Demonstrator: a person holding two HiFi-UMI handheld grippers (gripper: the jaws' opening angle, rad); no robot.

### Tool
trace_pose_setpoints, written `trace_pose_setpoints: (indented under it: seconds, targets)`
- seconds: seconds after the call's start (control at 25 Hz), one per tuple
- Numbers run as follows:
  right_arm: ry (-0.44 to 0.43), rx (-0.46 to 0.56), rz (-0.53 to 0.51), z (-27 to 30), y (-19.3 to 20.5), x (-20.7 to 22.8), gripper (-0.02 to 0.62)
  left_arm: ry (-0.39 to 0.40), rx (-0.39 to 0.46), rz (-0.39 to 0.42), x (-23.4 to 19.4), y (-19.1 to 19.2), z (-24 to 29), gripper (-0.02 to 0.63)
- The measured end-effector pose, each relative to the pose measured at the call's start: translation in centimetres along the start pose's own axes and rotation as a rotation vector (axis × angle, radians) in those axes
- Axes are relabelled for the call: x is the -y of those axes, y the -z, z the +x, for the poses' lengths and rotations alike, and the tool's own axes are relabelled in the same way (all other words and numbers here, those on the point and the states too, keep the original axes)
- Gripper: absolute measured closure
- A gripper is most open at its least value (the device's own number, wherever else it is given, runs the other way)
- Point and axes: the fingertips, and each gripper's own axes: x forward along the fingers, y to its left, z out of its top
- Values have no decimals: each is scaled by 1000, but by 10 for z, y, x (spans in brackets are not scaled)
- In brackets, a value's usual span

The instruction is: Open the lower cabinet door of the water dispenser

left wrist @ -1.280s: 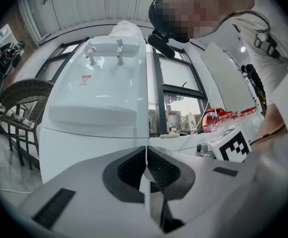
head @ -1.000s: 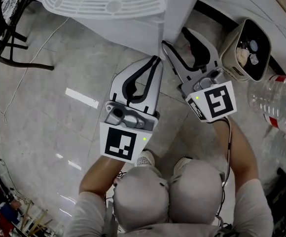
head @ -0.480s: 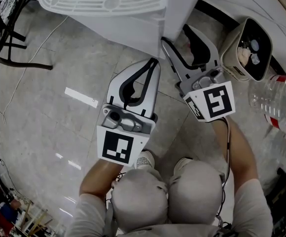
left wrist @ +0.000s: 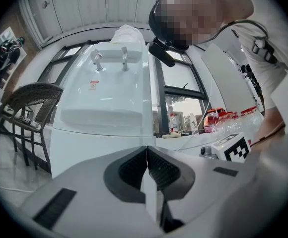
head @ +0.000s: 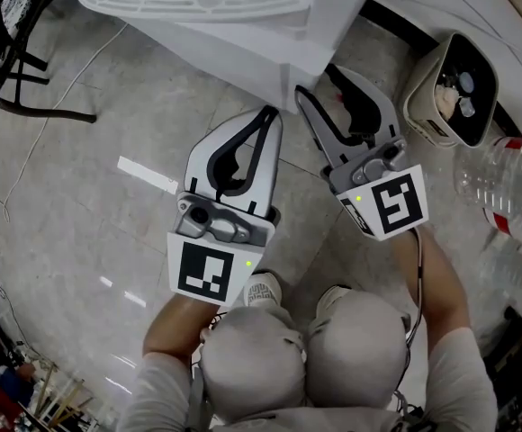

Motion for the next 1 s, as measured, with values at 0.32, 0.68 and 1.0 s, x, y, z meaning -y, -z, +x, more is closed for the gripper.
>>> trace_pose_setpoints:
  seconds: [0.32, 0.68, 1.0]
  targets:
    - [-179, -4, 12, -3, -2, -80, 420, -91, -16, 58, -28, -12, -50, 603]
    - [-340, -12, -9, 15, 1, -149, 403, -381, -101, 73, -86, 2, -136, 604]
    - [-465, -3, 0, 37, 1, -207, 403, -517, -105, 71, -116, -1, -181, 604]
